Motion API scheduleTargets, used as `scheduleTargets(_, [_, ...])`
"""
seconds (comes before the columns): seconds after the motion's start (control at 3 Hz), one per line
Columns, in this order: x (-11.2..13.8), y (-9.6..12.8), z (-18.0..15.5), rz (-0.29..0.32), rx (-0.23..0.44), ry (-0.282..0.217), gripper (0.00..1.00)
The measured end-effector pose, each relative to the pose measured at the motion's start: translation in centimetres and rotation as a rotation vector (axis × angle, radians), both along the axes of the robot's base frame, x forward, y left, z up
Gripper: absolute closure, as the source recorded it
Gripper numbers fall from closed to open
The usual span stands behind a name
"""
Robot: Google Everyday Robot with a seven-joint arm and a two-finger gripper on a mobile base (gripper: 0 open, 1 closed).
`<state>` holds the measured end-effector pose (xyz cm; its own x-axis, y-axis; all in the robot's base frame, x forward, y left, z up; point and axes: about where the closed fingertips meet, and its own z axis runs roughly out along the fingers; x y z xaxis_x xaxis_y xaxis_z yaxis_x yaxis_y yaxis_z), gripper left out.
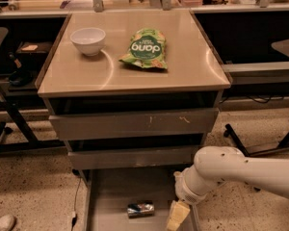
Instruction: Pick redbull can from bottom drawer and place on counter
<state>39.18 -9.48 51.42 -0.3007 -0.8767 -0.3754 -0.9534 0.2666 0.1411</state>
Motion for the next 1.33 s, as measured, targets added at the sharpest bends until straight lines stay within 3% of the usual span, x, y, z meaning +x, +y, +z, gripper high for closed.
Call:
scheduleTargets(0.67, [0.0,0.1,0.1,0.004,0.007,-0.014,0.0])
scheduleTargets(1.0, [0.7,0.8,-1.8,0.008,0.015,-0.017,0.0])
scheduleTargets(1.33, [2.3,3.5,-8.4,0.02,0.051,-0.002,0.0])
